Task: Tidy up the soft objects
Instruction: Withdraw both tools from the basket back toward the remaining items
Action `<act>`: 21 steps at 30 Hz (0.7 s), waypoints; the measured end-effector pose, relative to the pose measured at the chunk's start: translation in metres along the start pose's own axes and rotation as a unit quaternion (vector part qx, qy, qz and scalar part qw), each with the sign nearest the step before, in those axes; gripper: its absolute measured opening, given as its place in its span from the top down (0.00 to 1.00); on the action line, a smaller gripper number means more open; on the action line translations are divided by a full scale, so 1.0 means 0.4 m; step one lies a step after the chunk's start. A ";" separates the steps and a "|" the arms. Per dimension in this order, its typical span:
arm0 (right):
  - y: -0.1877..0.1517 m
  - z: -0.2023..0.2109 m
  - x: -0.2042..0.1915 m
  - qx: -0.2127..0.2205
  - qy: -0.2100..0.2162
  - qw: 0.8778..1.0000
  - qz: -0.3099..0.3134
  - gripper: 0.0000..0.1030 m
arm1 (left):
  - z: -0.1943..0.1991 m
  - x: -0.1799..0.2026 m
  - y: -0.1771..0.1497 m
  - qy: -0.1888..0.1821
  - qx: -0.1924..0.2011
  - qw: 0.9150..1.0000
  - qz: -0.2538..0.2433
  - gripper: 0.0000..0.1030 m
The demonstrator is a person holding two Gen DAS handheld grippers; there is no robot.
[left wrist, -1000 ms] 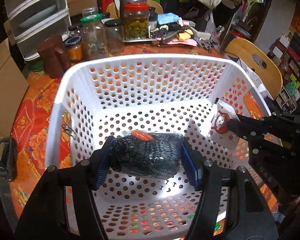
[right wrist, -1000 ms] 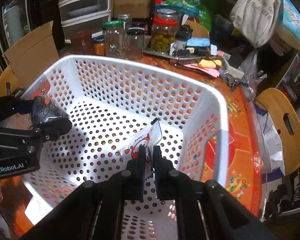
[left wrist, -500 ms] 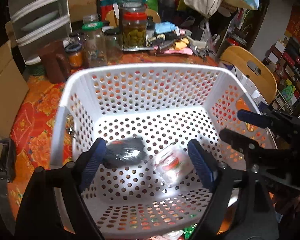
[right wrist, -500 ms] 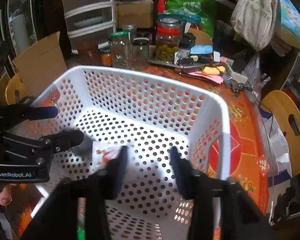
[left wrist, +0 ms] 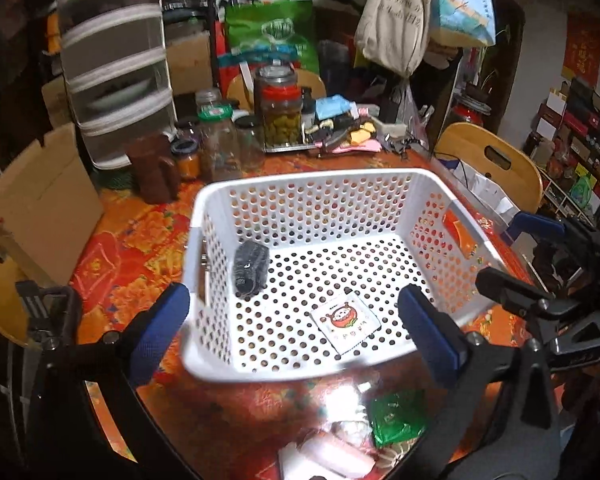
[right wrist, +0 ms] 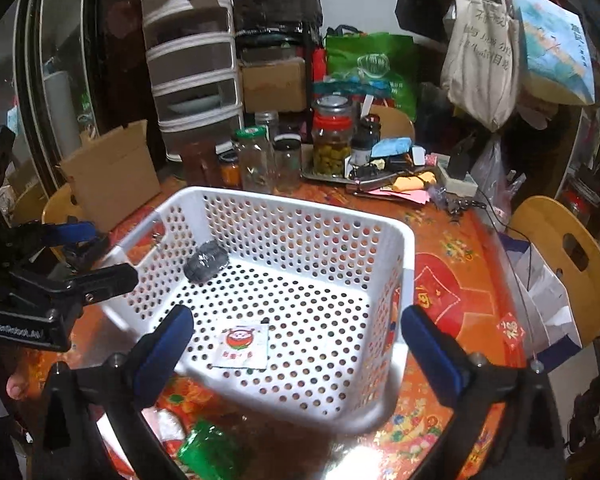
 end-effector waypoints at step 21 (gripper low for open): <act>-0.202 0.252 -0.120 0.073 -0.002 0.997 0.018 0.00 | 0.354 -0.139 -0.281 -0.012 0.083 0.994 0.076 0.00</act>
Point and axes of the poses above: each gripper's, at about its wrist camera, not at the fingertips, and z roughly against the way its jaws point, x to its right, y to its top, the point moved 1 cm from there along -z, roughly the way its jaws point, and after that the axes turned 14 degrees about y, right-handed, at the moved point
